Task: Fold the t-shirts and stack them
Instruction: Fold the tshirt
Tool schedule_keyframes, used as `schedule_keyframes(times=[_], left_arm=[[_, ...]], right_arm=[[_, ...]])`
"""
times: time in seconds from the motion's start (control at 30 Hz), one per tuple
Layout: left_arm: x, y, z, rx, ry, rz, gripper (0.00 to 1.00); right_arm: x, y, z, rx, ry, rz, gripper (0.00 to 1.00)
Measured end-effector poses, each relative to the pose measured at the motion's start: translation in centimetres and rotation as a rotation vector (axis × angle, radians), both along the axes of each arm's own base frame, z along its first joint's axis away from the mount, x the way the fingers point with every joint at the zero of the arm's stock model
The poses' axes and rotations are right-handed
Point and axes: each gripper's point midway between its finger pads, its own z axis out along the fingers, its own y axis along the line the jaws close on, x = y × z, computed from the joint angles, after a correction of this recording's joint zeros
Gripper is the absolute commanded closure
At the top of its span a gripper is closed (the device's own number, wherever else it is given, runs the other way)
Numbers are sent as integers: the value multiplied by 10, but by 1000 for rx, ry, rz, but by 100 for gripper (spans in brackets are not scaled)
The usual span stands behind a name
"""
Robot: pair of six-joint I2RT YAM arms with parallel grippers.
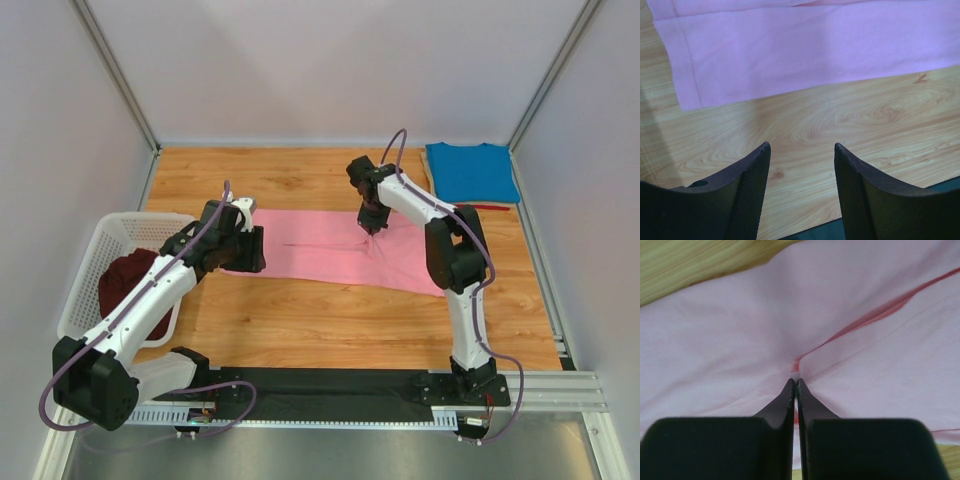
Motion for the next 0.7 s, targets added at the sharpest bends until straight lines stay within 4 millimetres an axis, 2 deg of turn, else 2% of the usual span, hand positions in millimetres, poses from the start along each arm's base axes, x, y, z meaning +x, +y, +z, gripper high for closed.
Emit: schedule_keyframes(times=[0.27,0.4,0.7], left_arm=[[0,0,-1,2,5,0,39],[0,0,-1,2,5,0,38],[0,-1,-1,-4,8,-5,38]], right_arm=[[-9,24,-8,-7,-33,118,100],[-12,24,-15,-16,-28,145,98],[-7,28,-14,-13,-81,249,100]])
